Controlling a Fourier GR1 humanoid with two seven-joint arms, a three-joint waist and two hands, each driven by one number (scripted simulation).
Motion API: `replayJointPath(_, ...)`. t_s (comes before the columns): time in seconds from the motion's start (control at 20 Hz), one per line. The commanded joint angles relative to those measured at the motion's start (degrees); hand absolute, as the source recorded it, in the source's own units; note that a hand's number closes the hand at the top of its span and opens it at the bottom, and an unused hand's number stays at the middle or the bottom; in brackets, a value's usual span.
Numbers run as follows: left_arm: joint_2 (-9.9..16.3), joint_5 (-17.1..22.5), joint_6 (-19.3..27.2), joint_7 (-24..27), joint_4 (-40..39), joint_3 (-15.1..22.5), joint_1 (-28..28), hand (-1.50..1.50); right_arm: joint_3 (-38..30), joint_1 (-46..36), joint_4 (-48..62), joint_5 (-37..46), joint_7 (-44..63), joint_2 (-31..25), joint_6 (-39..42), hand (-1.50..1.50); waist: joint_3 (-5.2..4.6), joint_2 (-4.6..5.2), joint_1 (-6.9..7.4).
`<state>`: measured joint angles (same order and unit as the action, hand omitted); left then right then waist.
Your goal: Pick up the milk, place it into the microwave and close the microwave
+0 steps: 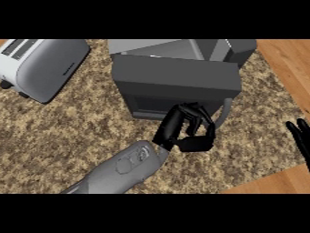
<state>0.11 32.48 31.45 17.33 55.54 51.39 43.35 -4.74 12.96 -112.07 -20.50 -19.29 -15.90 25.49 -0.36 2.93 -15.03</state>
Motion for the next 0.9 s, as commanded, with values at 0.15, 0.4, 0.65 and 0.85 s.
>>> replayJointPath(0.15,-0.11,7.73,1.43,5.12,-2.03,-5.70,3.49,1.50,-0.32,-0.54,-2.72,-3.33,2.71,-1.56,0.86,-1.50,-0.22,0.93,-2.47)
replayJointPath(0.4,-0.11,10.83,0.39,6.93,-5.83,-7.51,7.19,1.50,-0.56,-1.58,-3.26,-5.45,3.90,-2.08,1.00,-1.50,0.01,1.48,-3.22)
replayJointPath(0.65,-0.11,13.84,-0.18,8.30,-8.86,-9.52,10.27,1.50,-1.06,-2.40,-4.78,-6.73,5.50,-3.60,1.29,-1.50,0.02,1.90,-4.89)
replayJointPath(0.85,-0.11,15.23,-0.93,10.29,-11.41,-9.70,11.04,1.50,-1.23,-3.08,-6.28,-8.10,6.28,-4.07,1.25,-1.50,0.03,1.97,-5.19)
